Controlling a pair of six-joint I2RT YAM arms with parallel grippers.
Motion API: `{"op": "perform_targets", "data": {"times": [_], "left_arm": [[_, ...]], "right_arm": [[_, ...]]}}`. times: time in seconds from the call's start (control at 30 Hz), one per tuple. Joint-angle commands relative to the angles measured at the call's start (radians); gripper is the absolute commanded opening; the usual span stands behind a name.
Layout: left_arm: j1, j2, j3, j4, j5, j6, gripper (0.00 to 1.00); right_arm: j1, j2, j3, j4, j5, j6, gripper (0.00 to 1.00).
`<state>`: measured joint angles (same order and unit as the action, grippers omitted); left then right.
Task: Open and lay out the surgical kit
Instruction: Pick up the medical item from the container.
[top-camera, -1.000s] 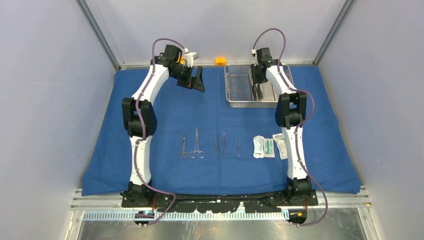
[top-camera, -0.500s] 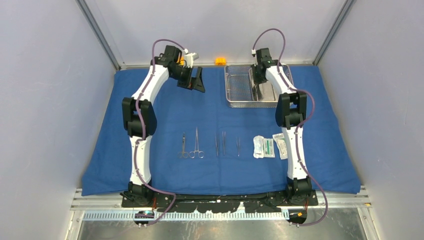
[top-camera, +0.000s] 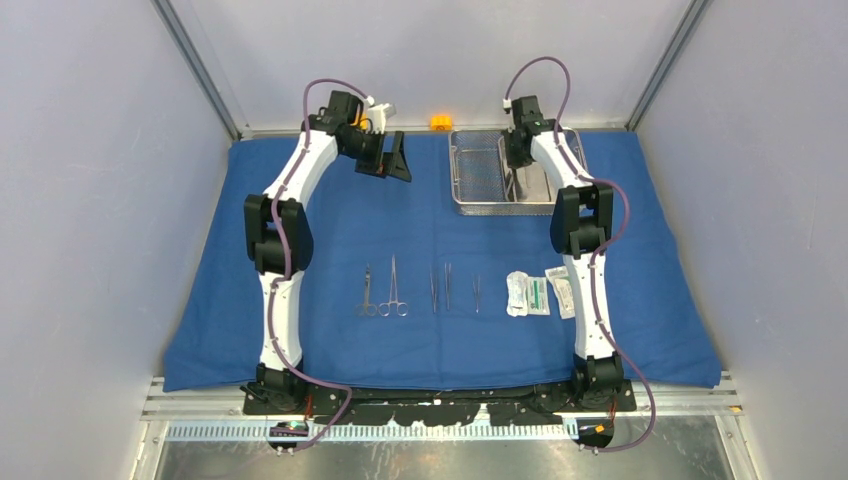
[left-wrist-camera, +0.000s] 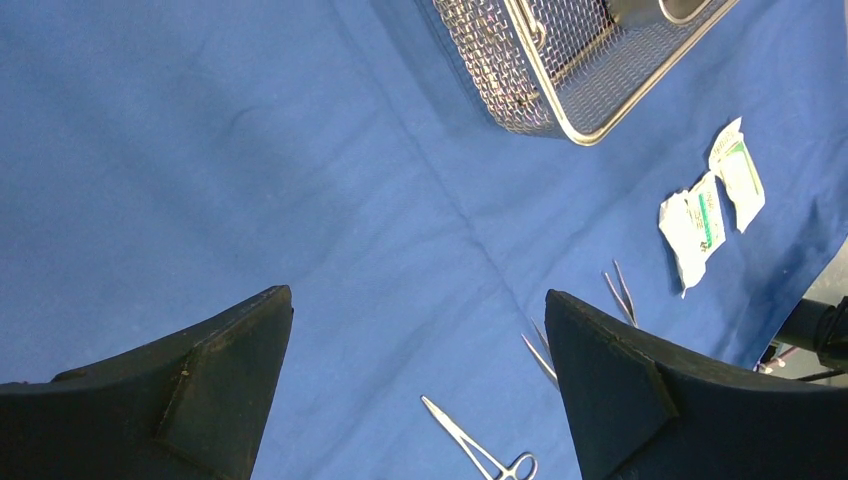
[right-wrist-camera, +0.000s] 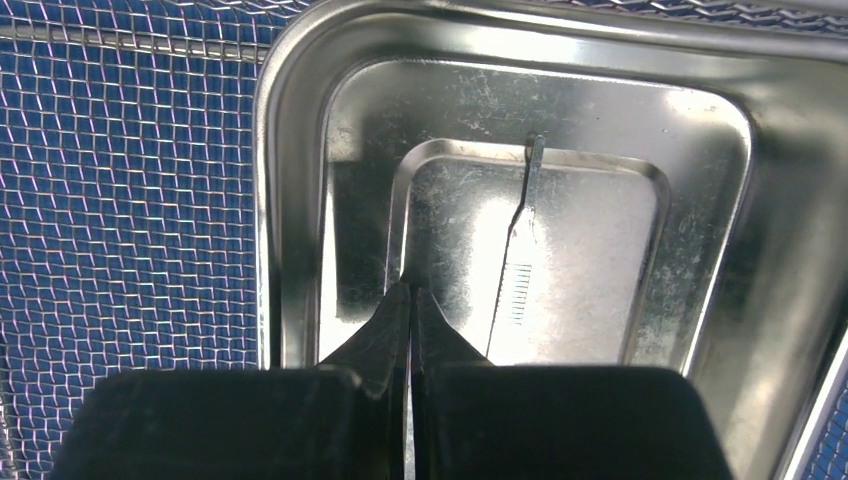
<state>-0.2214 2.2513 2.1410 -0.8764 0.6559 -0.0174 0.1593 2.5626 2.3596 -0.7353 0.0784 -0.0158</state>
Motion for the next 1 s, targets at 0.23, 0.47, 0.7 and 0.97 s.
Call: {"op": "perform_targets", "data": {"times": [0.23, 0.47, 0.7, 0.97], "left_arm": [[0.004, -0.063, -0.004, 0.094, 0.041, -0.066, 1.00], [-0.004, -0.066, -0.004, 0.127, 0.042, -0.084, 1.00], [-0.013, -0.070, 0.001, 0.173, 0.043, -0.133, 1.00], [-0.020, -0.090, 0.026, 0.172, 0.045, -0.163, 1.00]], "right_arm": [[-0.029, -0.105, 0.064, -0.013, 0.017, 0.047, 0.00], [-0.051, -0.134, 0.071, -0.010, -0.009, 0.066, 0.00], [-0.058, -0.194, 0.091, -0.010, 0.002, 0.047, 0.00], [-0.059, -0.295, 0.078, -0.015, -0.004, 0.060, 0.00]]}}
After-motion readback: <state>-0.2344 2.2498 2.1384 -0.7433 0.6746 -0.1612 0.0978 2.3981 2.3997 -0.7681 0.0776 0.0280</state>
